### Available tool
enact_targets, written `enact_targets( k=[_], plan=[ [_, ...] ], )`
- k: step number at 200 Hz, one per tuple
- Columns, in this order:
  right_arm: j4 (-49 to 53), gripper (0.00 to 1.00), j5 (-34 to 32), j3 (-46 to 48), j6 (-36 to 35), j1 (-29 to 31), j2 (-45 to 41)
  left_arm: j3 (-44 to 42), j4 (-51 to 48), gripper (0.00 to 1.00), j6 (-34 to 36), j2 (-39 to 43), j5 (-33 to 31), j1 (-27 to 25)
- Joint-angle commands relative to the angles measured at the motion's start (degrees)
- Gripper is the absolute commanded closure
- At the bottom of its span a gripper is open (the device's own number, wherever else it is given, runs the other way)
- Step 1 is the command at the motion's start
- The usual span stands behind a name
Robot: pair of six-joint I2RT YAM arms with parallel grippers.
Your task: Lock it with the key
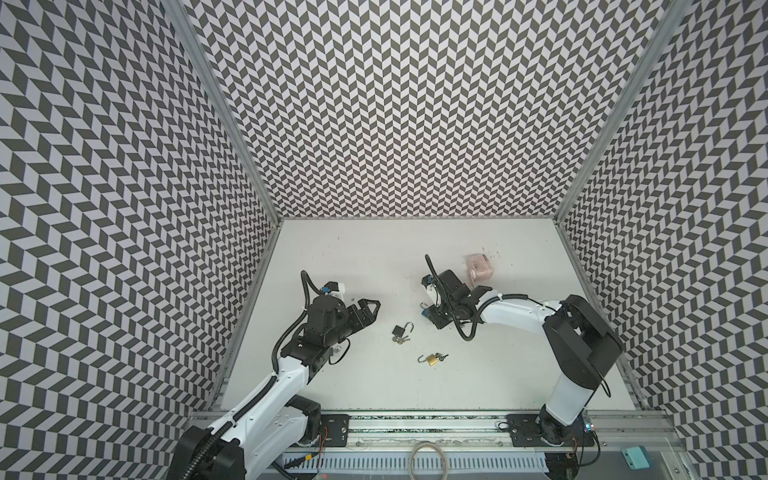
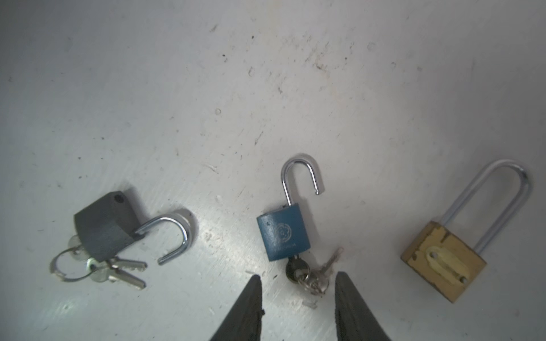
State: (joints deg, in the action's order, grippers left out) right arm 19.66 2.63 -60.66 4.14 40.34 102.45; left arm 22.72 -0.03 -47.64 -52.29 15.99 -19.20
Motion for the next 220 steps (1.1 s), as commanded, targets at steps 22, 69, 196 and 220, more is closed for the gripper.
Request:
enact_targets(
  k=[22, 69, 196, 220],
  plan=[
    [-1.76, 0.60, -0.52, -4.13, 0.50, -0.08, 4.02, 0.59, -0.91, 0.09, 1.22, 2.01, 2.33, 1.95],
    [-1.16, 0.67, 0.94, -5.59, 0.75, 1.29, 6.34, 0.59, -0.75, 0.11, 1.27, 2.36, 3.09, 2.40],
    [-2.58, 0.60, -5.21, 0.83, 6.86, 9.09, -5.64, 1.89, -5.45, 0.11, 5.10, 7.35, 1.49, 2.39],
    [0.07, 0.60, -8.43, 9.07, 12.44, 10.65, -13.95, 3.30, -3.74, 0.11, 5.09, 4.45, -5.00, -8.32]
  ],
)
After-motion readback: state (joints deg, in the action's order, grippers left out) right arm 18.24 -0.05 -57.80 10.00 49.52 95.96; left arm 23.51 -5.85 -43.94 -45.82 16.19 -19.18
